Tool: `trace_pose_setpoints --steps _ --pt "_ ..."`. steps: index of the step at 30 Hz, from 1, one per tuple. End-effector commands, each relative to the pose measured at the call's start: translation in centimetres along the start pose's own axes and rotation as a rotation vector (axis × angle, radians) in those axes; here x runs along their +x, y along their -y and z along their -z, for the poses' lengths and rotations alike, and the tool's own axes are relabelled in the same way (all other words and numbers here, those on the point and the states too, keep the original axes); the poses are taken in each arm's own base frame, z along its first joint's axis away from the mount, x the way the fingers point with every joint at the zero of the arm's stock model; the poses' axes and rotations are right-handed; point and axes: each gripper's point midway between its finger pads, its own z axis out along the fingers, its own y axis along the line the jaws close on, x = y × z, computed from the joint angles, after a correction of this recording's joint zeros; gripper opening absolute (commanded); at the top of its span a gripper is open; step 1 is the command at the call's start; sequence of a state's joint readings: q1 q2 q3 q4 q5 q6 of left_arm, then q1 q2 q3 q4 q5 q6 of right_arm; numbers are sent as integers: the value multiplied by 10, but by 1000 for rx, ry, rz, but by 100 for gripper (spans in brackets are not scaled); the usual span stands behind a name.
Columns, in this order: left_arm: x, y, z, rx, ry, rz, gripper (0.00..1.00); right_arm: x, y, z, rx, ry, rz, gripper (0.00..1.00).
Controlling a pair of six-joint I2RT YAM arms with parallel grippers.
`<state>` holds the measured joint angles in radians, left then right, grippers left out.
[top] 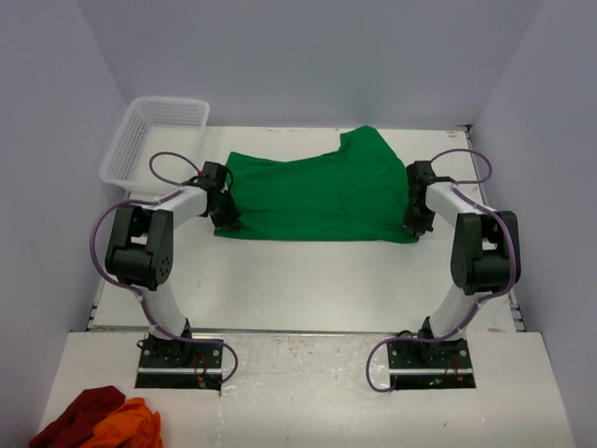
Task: Fold and stack the t-shirts
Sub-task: Fold the flattened tshirt in 1/3 of the way
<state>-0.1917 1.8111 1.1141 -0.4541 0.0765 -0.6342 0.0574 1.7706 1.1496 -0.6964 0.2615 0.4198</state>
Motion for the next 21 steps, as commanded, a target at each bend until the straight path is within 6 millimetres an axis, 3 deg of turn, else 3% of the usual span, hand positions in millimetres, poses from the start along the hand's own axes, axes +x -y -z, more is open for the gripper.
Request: trace_pose_setpoints --steps 1,10,21 --pt "1 -17 -5 -52 -8 17 0 -10 20 12 62 57 -61 0" --pt "9 -39 -18 -106 -52 64 0 -5 25 12 77 56 -79 0" --pt "-7 -49 -15 -129 -33 95 0 2 7 9 34 39 -39 0"
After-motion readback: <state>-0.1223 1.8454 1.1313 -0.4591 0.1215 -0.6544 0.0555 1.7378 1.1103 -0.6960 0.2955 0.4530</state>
